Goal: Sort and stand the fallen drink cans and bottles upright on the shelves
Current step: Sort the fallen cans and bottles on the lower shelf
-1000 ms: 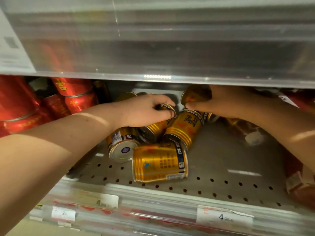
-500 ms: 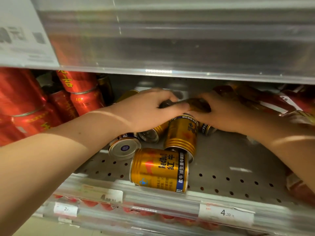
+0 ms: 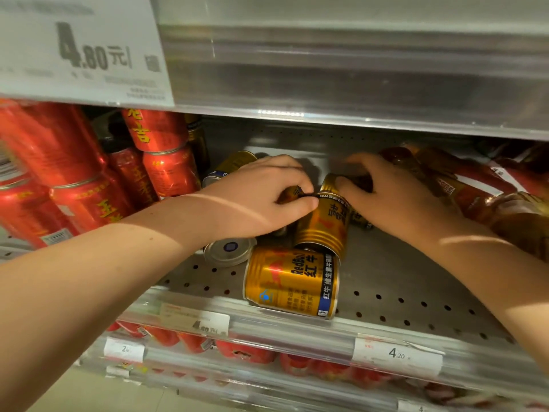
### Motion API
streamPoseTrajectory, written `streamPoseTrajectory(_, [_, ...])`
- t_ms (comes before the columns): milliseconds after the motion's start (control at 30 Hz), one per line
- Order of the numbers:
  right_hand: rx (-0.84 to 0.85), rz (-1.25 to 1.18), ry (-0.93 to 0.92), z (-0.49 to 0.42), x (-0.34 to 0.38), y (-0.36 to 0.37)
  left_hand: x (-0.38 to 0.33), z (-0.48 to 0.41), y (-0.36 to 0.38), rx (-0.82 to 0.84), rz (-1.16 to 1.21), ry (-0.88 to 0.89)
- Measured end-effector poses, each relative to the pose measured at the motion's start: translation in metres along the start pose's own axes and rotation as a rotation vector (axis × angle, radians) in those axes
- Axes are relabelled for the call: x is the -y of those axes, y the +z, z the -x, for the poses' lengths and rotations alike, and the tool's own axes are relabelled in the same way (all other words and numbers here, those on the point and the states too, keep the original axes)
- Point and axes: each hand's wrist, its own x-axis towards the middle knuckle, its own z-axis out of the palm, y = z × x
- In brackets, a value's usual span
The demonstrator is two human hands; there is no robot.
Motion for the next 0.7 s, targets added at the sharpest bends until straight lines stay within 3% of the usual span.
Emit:
streamPoseTrajectory(100, [-0.017,-0.069,0.02,0.004,-0.003,-0.005,-0.002,-0.003,0.0,-0.003,-0.04,-0.008])
streamPoseTrajectory(300, [0.019,0.042,0.044,0.005,0.0,-0.009,-0.006,-0.012,-0.001,0.003,-0.017,-0.036])
streamPoseTrajectory(567, [0.219,0.06,0.01,-0.017,0.01,-0.017,-0.005,-0.013,0.001,0.0,0.005,-0.034])
streamPoseTrajectory(700, [0.179,0.116,-0.03,-0.02,0.013,-0.011,-0.005,-0.012,0.0,0.044,0.016,-0.034])
